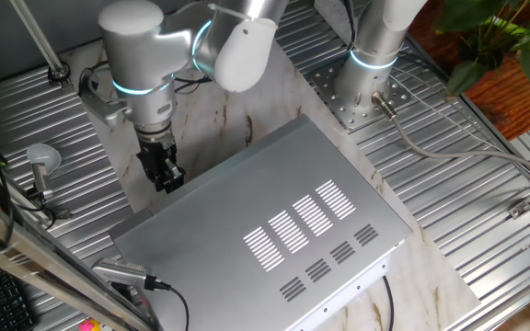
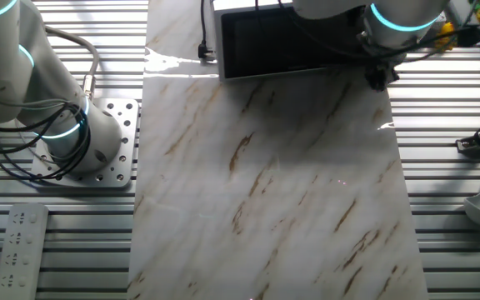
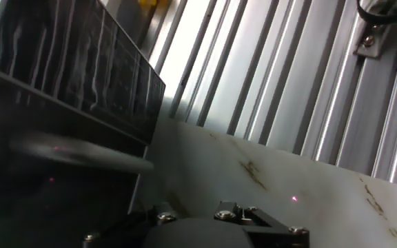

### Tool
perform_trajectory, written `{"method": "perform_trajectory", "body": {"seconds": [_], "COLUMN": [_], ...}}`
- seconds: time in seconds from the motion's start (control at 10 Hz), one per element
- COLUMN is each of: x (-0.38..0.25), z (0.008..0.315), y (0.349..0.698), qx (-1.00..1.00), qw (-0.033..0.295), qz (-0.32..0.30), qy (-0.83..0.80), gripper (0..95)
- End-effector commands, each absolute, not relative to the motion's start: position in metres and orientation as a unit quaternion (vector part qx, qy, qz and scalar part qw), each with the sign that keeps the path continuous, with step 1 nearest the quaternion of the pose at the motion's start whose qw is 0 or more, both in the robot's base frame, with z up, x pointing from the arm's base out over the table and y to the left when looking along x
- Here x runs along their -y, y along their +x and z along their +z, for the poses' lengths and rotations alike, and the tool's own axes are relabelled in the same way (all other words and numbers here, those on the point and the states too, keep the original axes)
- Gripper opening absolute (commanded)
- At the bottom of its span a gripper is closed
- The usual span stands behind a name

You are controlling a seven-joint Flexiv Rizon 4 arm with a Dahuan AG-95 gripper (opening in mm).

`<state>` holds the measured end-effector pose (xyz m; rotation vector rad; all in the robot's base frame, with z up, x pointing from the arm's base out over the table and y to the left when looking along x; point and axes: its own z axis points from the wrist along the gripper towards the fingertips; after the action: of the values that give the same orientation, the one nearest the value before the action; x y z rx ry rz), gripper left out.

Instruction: Open the microwave door

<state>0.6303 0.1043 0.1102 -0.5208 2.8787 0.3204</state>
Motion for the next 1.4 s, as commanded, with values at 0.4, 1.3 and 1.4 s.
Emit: {"method": "perform_trajectory", "body": {"seconds": [0.4,1.3,1.4], "x": [-0.126,-0.127,-0.119], "z": [0.108,0.112,0.110], "y": [0.641,0.640,0.638], "qx": [-0.974,-0.976,-0.977], "qw": [0.095,0.091,0.091], "qz": [0.131,0.116,0.117], "qy": [-0.156,-0.159,-0.155], "gripper": [57.0,38.0,38.0]}}
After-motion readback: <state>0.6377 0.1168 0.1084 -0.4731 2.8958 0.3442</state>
